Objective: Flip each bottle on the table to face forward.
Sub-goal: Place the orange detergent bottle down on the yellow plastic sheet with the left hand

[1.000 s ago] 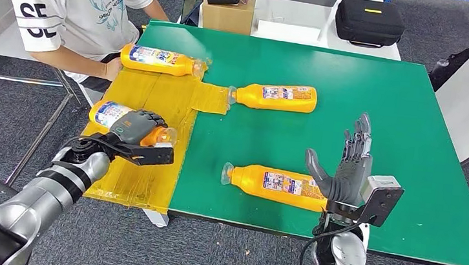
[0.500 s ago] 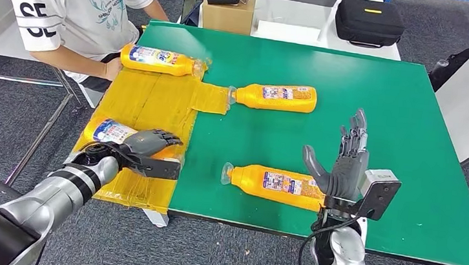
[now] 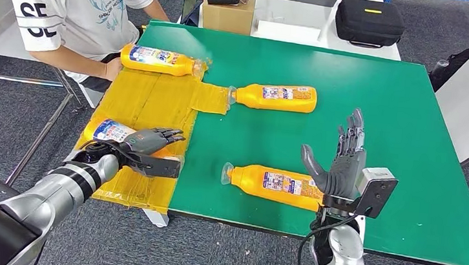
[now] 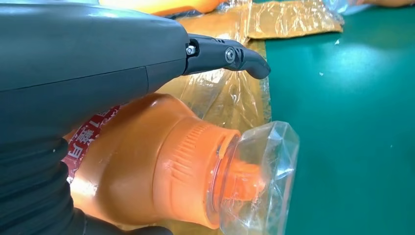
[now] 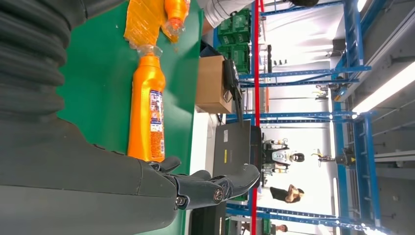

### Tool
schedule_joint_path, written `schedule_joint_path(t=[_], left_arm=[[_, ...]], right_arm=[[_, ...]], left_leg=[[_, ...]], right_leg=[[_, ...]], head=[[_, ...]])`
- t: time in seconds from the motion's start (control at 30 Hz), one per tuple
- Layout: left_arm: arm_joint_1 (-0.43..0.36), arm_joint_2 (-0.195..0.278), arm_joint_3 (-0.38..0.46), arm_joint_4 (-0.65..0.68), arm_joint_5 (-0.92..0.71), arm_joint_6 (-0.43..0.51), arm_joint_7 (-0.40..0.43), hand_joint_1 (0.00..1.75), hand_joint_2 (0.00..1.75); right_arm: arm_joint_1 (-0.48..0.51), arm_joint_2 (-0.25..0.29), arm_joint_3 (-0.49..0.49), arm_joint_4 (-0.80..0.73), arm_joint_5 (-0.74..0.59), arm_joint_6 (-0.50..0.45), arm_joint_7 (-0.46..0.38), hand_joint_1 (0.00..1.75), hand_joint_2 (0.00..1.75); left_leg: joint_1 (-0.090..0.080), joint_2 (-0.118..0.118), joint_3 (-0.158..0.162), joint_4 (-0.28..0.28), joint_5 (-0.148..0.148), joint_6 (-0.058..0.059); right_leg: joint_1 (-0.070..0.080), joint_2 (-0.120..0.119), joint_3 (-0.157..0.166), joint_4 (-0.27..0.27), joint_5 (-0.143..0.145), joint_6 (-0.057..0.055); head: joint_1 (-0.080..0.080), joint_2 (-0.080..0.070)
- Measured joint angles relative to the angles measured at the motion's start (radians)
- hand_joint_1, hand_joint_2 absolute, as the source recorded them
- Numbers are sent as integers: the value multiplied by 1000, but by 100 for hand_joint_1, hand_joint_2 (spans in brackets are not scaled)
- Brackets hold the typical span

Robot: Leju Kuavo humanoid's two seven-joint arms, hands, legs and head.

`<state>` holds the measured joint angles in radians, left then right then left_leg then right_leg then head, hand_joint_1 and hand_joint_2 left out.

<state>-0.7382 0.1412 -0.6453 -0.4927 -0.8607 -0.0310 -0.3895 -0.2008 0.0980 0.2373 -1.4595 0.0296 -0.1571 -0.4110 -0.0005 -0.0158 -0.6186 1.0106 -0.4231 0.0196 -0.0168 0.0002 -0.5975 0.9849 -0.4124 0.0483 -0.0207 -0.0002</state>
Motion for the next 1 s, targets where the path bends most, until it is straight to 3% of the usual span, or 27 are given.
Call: schedule_joint_path(t=[0.1, 0.23, 0.37, 0.5, 0.6, 0.7, 0.87, 0.93, 1.0], left_arm=[[2, 4, 3, -1, 39, 3, -27, 0, 0], [11, 38, 26, -32, 170, -91, -129, 0, 0], [37, 109, 66, -103, 330, -222, -232, 0, 175], [132, 182, 149, -240, 532, -326, -299, 0, 175], [223, 197, 236, -357, 645, -358, -307, 0, 175], [308, 168, 334, -458, 737, -361, -283, 0, 175], [402, 79, 459, -582, 856, -348, -205, 0, 175], [427, 38, 493, -618, 889, -320, -152, 0, 175], [448, -2, 516, -644, 909, -299, -114, 0, 175]], right_arm=[[0, 0, 0, 0, -1, 1, -2, 0, 175], [-1, -3, 0, 1, -15, 2, -6, 0, 175], [-8, -12, 0, 10, -33, 3, -16, 0, 175], [-15, -27, 1, 21, -50, 5, -23, 0, 175], [-17, -35, 1, 25, -54, 4, -21, 0, 175], [-15, -39, 3, 26, -51, -1, -11, 0, 175], [-3, -45, 9, 24, -17, -25, 26, 0, 175], [8, -51, 9, 24, 26, -45, 60, 0, 87], [22, -61, 9, 24, 60, -58, 86, 0, 87]], left_leg=[[0, 0, 0, 0, 0, 0], [0, 1, 0, 0, 0, 0], [0, 1, 0, 0, 0, 0], [0, 3, 0, 0, 0, 0], [0, 2, 0, 0, 0, 0], [0, 1, 0, 0, 0, 0], [-1, 1, 0, 0, 0, 0], [-1, 0, 0, 0, 0, 0], [-1, 0, 0, 0, 0, 0]], right_leg=[[0, 0, 0, 0, 0, 0], [0, 0, 0, 0, 0, 0], [0, 1, 0, 1, 0, 0], [0, 2, -1, 0, 0, 0], [0, 1, -1, 0, 0, 0], [-1, 1, -1, 0, 0, 0], [-1, 1, 0, -1, 0, 0], [-1, 1, 0, -1, 0, 0], [-1, 0, 0, -1, 0, 0]], head=[[0, 0], [0, 0], [0, 0], [0, 0], [0, 0], [0, 0], [0, 0], [0, 0], [0, 0]])
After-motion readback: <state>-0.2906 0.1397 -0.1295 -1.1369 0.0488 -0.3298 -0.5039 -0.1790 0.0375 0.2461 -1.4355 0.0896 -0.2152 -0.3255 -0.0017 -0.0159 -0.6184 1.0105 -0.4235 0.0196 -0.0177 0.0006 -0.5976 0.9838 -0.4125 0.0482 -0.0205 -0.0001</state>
